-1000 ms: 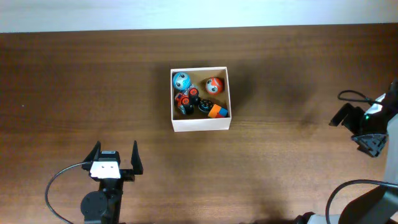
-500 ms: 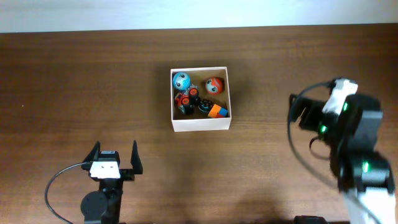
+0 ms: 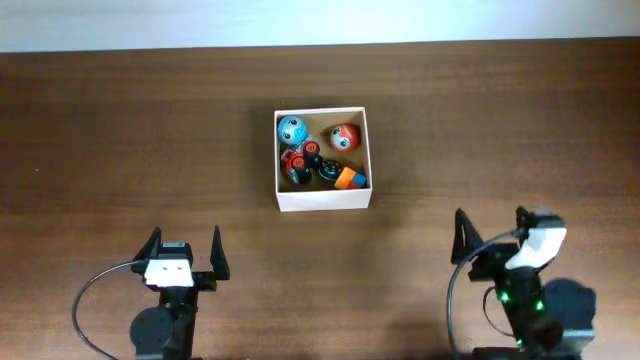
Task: Pack container
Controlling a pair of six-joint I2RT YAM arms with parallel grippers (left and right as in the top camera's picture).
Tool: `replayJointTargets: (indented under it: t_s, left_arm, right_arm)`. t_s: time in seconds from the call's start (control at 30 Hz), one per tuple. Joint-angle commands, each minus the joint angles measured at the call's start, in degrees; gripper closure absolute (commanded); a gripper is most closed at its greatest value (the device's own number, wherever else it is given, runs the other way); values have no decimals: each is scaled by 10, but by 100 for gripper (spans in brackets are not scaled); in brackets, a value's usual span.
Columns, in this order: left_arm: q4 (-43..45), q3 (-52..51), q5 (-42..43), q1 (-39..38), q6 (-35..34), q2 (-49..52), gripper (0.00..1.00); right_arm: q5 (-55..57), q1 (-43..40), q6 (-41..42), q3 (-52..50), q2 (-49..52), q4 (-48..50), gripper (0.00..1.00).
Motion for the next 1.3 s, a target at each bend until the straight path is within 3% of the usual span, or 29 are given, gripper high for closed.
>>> replayJointTargets:
  t_s: [0.0, 0.23, 0.37, 0.9, 1.27]
  left_arm:
    - [-3, -2, -2, 3, 9, -5, 1]
    - [-3, -2, -2, 3, 9, -5, 1]
    - [-3, -2, -2, 3, 9, -5, 1]
    - [-3, -2, -2, 3, 9, -5, 1]
    - [-3, -2, -2, 3, 9, -5, 1]
  right_arm:
    - [3, 1, -18, -55, -60, 30, 1]
    - [0, 1, -49, -148, -129, 210, 1]
    - [1, 1, -74, -177, -137, 253, 1]
    - [1, 1, -123, -237, -137, 268, 1]
    - [30, 1, -123, -239, -137, 172, 1]
